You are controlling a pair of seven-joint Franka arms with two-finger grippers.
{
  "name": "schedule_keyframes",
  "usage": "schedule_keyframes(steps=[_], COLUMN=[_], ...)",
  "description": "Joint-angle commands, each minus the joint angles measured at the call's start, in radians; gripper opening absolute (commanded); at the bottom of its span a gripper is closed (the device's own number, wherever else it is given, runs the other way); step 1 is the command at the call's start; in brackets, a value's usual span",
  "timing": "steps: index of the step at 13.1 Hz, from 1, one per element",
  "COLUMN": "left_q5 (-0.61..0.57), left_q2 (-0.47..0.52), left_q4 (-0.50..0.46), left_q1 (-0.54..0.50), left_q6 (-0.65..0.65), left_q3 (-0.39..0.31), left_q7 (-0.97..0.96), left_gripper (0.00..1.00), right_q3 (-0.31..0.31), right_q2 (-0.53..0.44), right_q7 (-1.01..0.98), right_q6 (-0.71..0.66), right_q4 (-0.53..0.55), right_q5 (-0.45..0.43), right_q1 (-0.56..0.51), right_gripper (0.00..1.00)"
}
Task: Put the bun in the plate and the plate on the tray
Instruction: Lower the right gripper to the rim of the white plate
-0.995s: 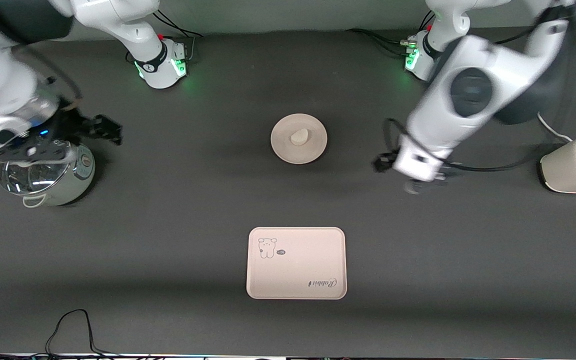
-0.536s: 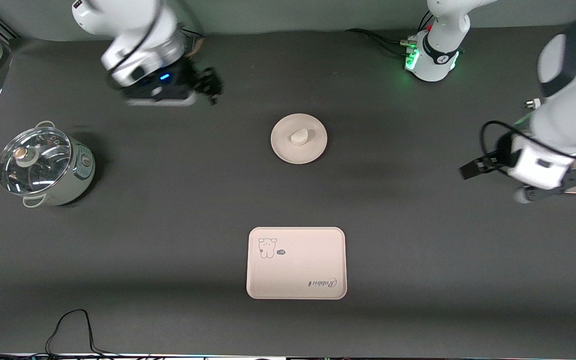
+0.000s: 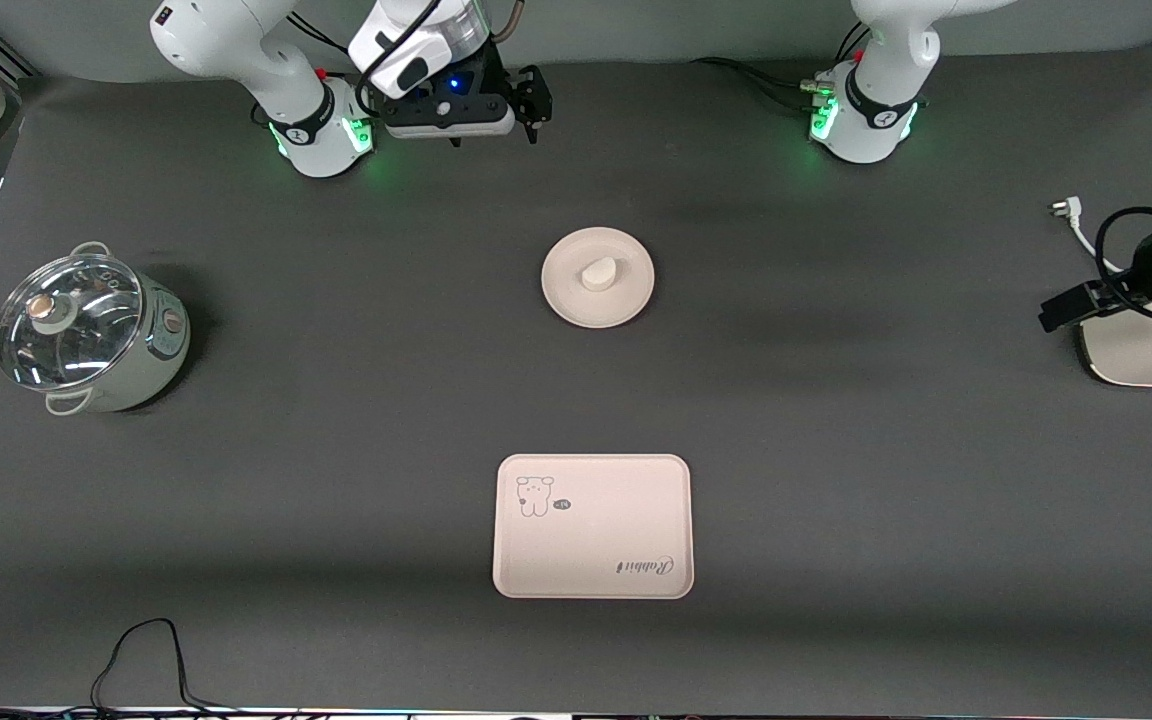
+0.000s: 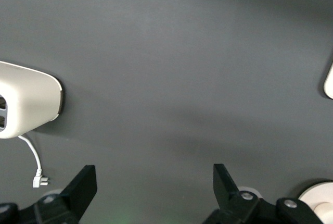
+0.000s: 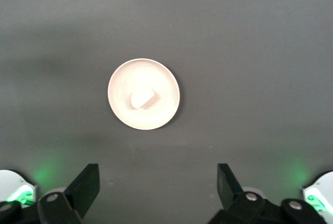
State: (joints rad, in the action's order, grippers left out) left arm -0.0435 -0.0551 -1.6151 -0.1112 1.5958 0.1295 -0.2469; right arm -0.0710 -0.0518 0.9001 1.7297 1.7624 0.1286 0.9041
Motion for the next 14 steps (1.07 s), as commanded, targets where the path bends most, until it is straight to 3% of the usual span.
schedule_keyframes(steps=[1,5,8,11,14], left_q5=[0.008,0.008,0.007,0.001,0.042], left_q2=[0.032,0.041,0.037,0.032,0.027], left_q4=[-0.026,-0.025,-0.026,-0.031,-0.013], left_q1=[0.031,0.022,0.031,0.036,0.022], left_q6=[-0.013,-0.010,0.041,0.062,0.075], left_q3=[-0.022,-0.022,-0.021,-0.016,-0.019], left_q7=[0.012,0.055,0.063,0.064,0.064], left_gripper=[1.00,1.00,1.00,1.00,1.00], right_q3=[-0.009,-0.009,-0.007,-0.003,-0.003], right_q2=[-0.031,-0.040,-0.027,0.035,0.162], right_q7=[-0.036,-0.096,-0.141,-0.141,-0.124], right_q6=[0.108,0.350,0.646,0.841,1.055], right_q4=[0.110,0.299,0.501,0.600,0.649], right_q5=[0.023,0.045,0.048,0.048,0.048], right_q1=[0.001,-0.002,0.005,0.012,0.056], right_gripper=[1.00,1.00,1.00,1.00,1.00])
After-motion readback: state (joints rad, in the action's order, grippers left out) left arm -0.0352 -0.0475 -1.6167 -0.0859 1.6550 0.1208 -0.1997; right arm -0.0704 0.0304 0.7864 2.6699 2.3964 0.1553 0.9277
